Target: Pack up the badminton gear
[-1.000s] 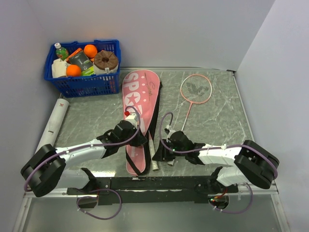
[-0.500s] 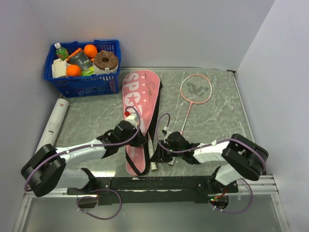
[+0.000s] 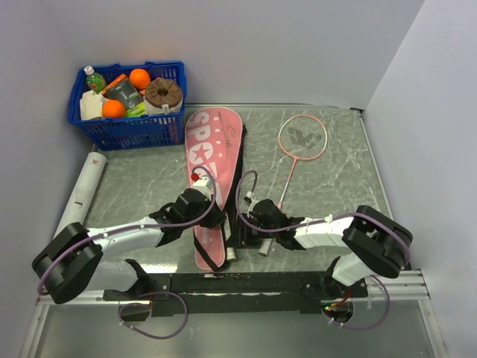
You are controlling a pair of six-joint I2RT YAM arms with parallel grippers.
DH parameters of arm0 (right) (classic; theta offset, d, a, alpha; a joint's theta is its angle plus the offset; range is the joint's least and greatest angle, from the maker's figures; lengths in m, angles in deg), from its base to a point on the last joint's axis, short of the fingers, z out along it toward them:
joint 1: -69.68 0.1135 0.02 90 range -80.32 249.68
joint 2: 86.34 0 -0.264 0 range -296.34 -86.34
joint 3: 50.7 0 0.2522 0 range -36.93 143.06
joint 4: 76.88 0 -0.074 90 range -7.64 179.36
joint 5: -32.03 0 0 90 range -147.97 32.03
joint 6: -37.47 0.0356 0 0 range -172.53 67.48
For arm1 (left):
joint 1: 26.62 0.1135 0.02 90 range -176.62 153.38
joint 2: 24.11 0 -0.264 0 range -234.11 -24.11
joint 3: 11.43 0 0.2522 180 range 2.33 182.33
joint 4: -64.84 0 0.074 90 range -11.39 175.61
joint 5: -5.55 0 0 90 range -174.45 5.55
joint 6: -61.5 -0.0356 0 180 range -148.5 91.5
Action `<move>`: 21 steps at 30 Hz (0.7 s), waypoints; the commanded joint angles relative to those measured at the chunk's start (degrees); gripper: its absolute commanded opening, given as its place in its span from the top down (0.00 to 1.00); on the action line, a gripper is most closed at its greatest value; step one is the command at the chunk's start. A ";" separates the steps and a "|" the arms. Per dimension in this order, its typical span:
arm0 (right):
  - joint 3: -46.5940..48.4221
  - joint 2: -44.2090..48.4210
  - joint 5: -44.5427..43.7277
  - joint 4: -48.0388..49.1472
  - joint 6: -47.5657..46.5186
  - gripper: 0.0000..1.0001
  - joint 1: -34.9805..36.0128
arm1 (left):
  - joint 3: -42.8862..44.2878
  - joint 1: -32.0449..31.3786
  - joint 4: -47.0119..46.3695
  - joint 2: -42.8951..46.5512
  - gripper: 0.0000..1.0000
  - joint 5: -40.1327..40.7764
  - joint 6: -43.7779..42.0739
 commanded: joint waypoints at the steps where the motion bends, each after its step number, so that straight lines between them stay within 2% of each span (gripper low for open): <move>1: 4.87 -1.70 1.04 8.23 -0.78 0.69 0.86 | 1.05 -1.11 -3.13 0.01 0.99 -1.12 0.51; 6: 5.58 -6.18 1.65 13.50 -0.43 0.66 1.83 | 0.88 -1.20 -3.57 0.27 0.99 -2.26 0.95; 9: 4.53 -8.91 3.41 21.31 0.80 0.62 1.92 | 0.71 -1.28 -3.21 0.53 0.99 -1.47 0.60; 13: 3.64 -11.20 6.92 28.62 2.30 0.50 1.92 | -0.17 -1.28 -3.65 0.88 0.99 -1.74 0.77; 14: 3.29 -11.03 7.10 29.23 2.47 0.45 1.92 | -0.09 -1.29 -3.65 0.80 0.99 -1.74 0.86; 16: 2.94 -10.24 7.37 27.84 2.13 0.42 1.83 | -0.26 -1.20 -3.74 0.36 0.99 -1.74 0.95; 21: 1.89 -5.32 3.60 16.43 -0.42 0.40 1.83 | 0.35 -1.20 -2.51 1.32 0.99 -0.33 0.16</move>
